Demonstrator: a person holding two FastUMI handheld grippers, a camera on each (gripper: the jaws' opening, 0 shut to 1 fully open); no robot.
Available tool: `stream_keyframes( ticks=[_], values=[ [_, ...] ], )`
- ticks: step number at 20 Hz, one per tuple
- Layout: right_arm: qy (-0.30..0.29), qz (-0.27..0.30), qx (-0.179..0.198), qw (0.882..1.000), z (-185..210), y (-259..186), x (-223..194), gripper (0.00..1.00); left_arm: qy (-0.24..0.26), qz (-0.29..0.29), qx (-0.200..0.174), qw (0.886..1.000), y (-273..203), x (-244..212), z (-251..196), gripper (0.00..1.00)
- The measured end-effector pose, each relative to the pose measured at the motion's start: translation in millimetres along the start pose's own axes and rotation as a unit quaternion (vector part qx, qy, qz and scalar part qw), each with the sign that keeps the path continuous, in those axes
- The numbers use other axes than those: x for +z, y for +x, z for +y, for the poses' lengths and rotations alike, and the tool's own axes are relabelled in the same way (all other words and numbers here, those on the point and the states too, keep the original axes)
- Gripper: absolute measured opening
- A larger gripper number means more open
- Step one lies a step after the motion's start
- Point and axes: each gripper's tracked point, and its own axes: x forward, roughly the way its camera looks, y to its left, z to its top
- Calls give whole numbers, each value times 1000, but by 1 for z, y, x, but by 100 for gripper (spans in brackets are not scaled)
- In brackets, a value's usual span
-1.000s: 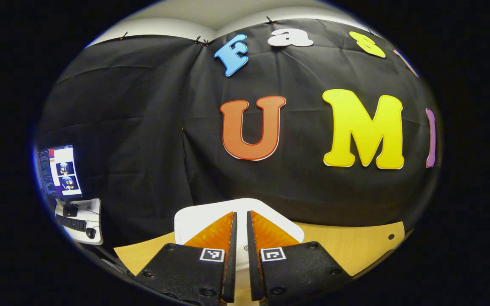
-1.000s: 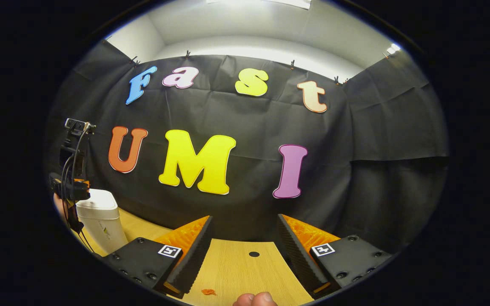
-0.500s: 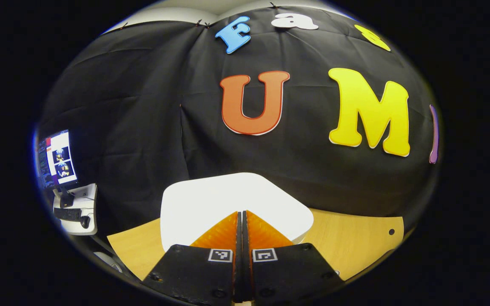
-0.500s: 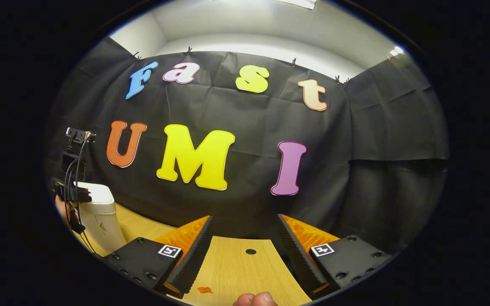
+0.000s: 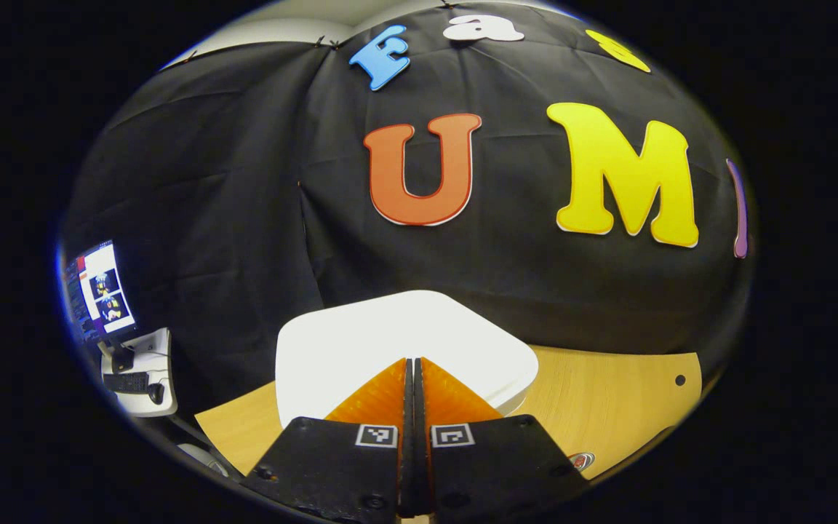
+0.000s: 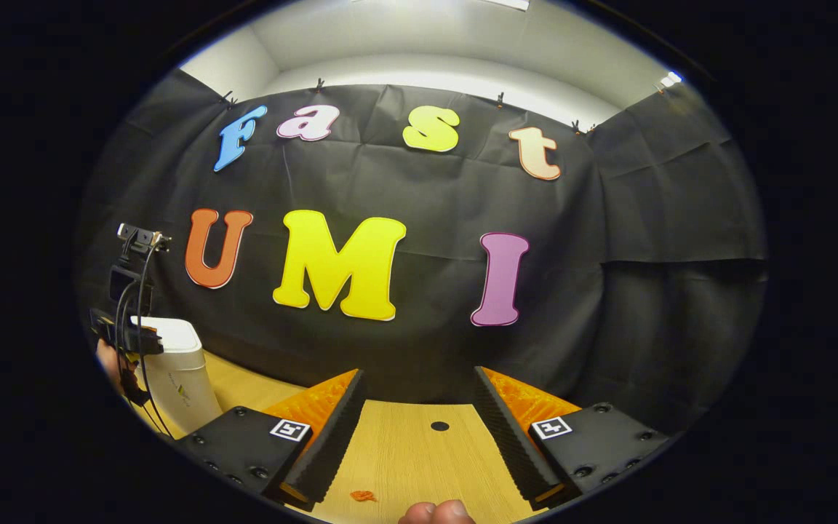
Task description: Press the lid of the desktop garbage bin to open it, pick up the crumpled paper on the desktop and throw it into the bin, then pick up the pop can on the desktop and drop it into the bin, and finally close the garbage bin lid.
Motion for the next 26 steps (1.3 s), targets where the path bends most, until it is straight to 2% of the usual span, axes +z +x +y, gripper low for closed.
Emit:
stream_keyframes(
  ticks=[4,7,9,10,11,13,14,16,17,18,26],
  values=[
    [6,-11,-5,1000,-5,-2,6,94,-7,-54,-18,998,-20,36,-3,3],
    [11,-12,-10,1000,-10,-4,5,94,-30,-89,-82,992,-50,63,-35,5],
    [20,-12,-13,1000,-11,-5,5,94,-27,-106,-103,989,-69,74,-44,10],
    [22,-14,-12,1000,-11,-5,5,94,-25,-110,-113,987,-77,76,-49,17],
    [22,-16,-11,1000,-12,-5,5,94,-22,-113,-125,985,-85,75,-56,41],
    [24,-21,-11,999,-12,-5,7,94,-19,-113,-141,983,-96,72,-65,60],
    [27,-23,-11,999,-13,-6,7,94,-21,-115,-151,982,-101,72,-70,87],
    [30,-25,-11,999,-16,-7,8,94,-23,-118,-168,978,-109,73,-77,86],
    [30,-25,-12,999,-17,-7,8,94,-23,-122,-175,977,-115,74,-77,95],
    [30,-24,-13,999,-18,-7,6,94,-23,-129,-179,975,-118,76,-79,99],
    [38,-13,-20,999,-27,-11,-5,94,-1,-159,-266,951,-164,72,-97,99]
  ],
)
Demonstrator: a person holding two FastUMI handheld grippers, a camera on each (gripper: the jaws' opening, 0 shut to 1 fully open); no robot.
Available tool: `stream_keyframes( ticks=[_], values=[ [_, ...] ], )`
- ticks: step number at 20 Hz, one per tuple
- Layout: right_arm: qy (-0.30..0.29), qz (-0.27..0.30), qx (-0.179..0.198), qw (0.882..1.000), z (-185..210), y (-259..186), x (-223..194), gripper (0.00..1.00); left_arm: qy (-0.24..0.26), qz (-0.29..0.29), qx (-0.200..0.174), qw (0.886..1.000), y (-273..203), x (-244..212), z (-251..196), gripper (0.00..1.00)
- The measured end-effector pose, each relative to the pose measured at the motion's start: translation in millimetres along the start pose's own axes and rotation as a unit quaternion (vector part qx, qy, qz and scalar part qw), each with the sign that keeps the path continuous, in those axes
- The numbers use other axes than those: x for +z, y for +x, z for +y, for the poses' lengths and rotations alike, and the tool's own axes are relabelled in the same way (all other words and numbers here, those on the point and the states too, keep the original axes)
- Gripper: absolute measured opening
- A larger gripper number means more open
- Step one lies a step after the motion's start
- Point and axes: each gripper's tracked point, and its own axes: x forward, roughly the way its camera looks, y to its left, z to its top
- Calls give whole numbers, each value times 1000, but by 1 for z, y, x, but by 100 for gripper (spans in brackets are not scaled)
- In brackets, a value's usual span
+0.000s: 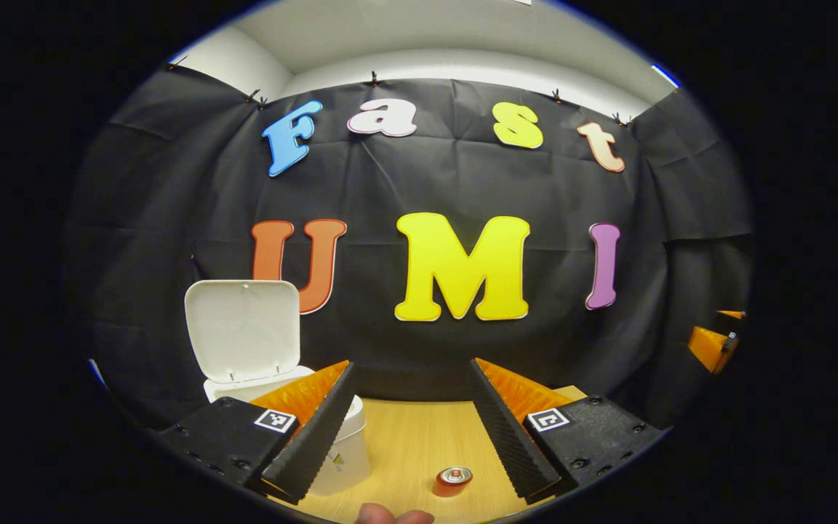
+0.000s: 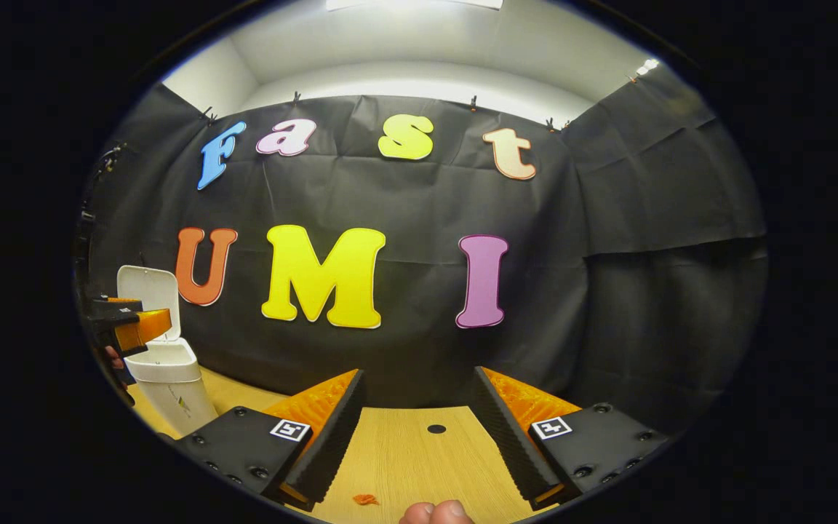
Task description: Press the lid of the desktop garbage bin to open it, pick up the crumpled paper on the desktop and throw it into the bin, then pick up the pop can on the desktop and drop it into the bin, and finally close the garbage bin lid.
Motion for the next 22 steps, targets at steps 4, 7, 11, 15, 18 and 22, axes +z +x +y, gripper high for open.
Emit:
stream_keyframes(
  ticks=[4,7,11,15,18,22],
  values=[
    [3,13,15,1000,2,-3,-12,92,1,5,-33,999,-12,-7,-18,99],
    [7,35,29,999,5,-3,-27,94,13,21,-48,999,-17,-20,-27,99],
    [10,59,34,998,3,-4,-46,94,16,42,-62,997,-24,-36,-35,99],
    [4,92,48,995,1,-2,-72,92,15,62,-78,995,-29,-50,-42,99],
    [9,122,61,991,1,-2,-96,94,20,78,-76,994,-32,-60,-40,99],
    [-8,174,74,982,-2,2,-152,94,26,104,-70,992,-37,-77,-37,99]
  ],
)
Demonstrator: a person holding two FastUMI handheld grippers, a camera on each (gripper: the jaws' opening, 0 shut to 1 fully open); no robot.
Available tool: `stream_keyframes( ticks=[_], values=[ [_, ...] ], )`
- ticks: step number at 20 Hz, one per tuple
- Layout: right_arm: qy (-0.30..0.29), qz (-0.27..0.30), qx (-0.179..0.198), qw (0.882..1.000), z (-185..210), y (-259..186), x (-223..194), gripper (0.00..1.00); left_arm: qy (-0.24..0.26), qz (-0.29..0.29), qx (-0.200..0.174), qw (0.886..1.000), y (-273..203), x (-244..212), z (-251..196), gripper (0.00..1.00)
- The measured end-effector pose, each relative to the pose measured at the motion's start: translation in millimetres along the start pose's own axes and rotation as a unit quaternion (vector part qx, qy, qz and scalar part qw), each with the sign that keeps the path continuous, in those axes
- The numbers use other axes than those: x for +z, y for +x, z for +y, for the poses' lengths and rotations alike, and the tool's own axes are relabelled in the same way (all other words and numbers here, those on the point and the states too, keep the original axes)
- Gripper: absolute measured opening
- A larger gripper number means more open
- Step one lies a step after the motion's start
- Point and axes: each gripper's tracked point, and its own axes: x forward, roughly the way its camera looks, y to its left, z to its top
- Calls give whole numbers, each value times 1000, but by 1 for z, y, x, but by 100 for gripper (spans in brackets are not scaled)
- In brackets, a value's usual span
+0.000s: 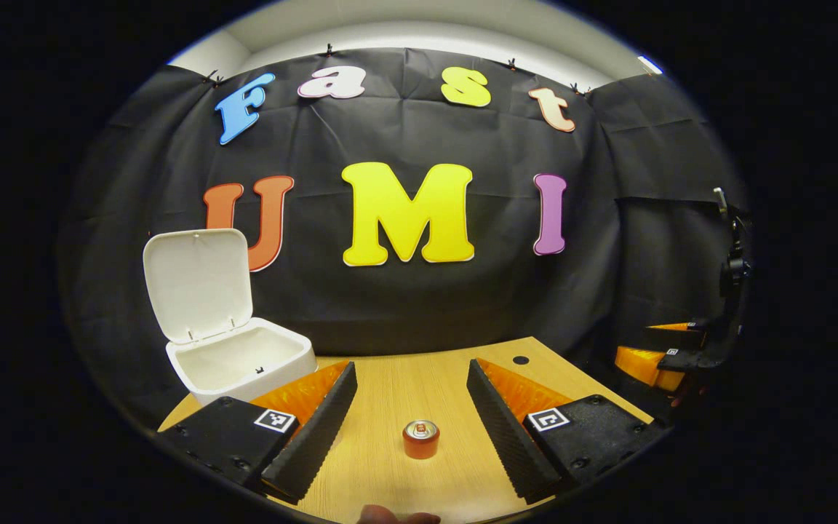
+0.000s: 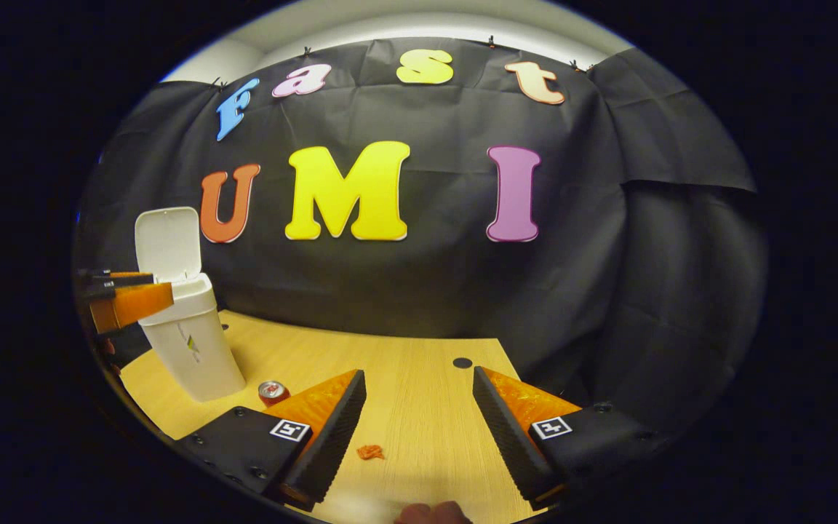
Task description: Press the lid of the desktop garbage bin to open it, pick up the crumpled paper on the desktop and throw it into the bin, then pick up the pop can on the desktop and drop it into the bin, and finally close the garbage bin lid.
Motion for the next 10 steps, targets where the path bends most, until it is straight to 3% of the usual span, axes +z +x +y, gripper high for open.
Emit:
stream_keyframes(
  ticks=[10],
  values=[
    [-18,137,76,987,40,57,-115,93,-2,44,42,998,-19,-22,19,99]
  ],
)
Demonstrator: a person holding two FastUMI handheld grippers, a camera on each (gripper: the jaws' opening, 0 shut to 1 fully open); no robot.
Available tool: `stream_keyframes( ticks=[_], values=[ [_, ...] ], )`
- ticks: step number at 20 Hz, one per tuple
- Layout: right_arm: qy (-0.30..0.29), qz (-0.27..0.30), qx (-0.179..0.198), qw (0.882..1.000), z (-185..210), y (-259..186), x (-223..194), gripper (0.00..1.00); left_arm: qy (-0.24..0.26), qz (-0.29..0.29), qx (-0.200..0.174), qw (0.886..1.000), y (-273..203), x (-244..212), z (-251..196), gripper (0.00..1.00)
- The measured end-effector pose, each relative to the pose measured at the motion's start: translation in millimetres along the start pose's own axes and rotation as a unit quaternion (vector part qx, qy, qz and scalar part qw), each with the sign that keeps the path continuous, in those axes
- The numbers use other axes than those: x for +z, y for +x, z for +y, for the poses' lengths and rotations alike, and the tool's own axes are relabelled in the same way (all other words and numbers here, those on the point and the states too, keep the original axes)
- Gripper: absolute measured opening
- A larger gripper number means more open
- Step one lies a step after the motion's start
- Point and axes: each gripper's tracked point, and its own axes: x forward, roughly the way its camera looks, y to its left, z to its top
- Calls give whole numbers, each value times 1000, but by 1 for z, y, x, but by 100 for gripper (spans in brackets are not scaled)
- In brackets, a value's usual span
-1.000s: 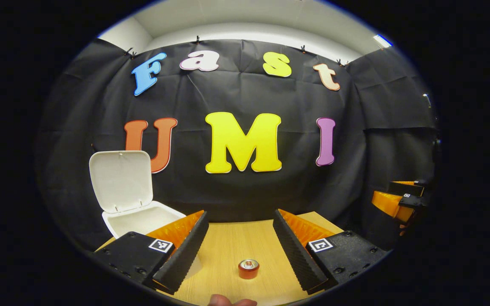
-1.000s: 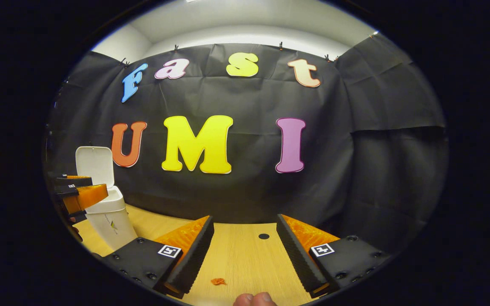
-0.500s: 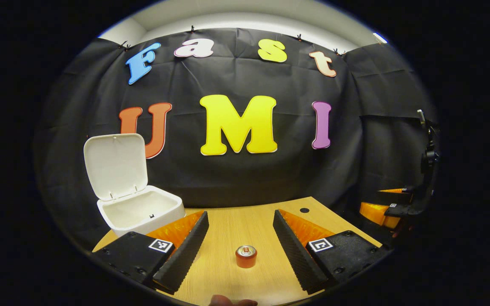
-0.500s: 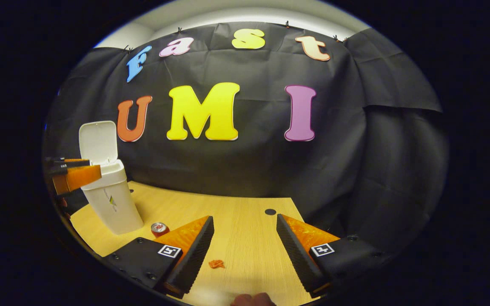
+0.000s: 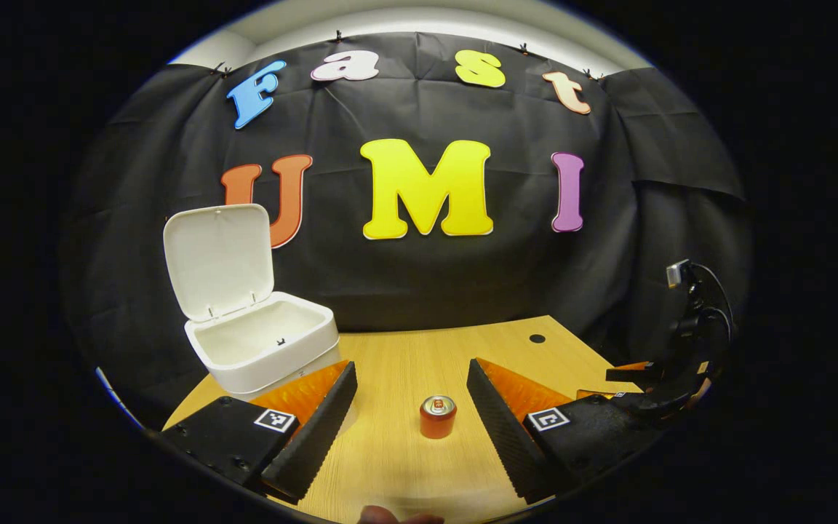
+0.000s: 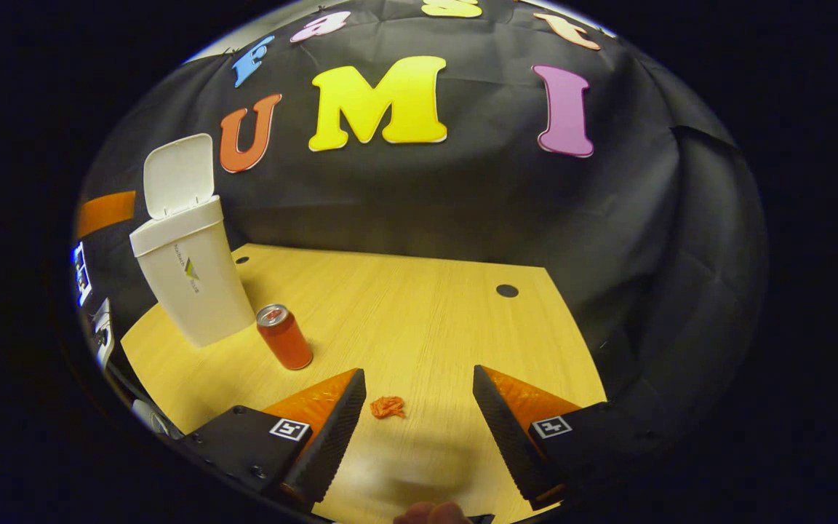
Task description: Press the lid of the desktop garbage bin to open it, pick up the crumpled paper on the desktop and throw it into the bin, then pick up the pop can on the desktop and drop it into the bin, and finally close the garbage bin lid.
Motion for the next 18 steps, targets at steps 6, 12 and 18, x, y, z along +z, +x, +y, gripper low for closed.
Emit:
stream_keyframes(
  ticks=[6,12,18],
  values=[
    [-20,58,29,998,17,44,-37,95,-8,10,46,999,-15,-9,27,99],
    [-51,131,55,989,34,80,-85,95,-13,29,88,996,-32,-23,49,100],
    [-69,161,56,983,38,102,-101,95,-17,40,134,990,-56,-33,74,99]
  ],
)
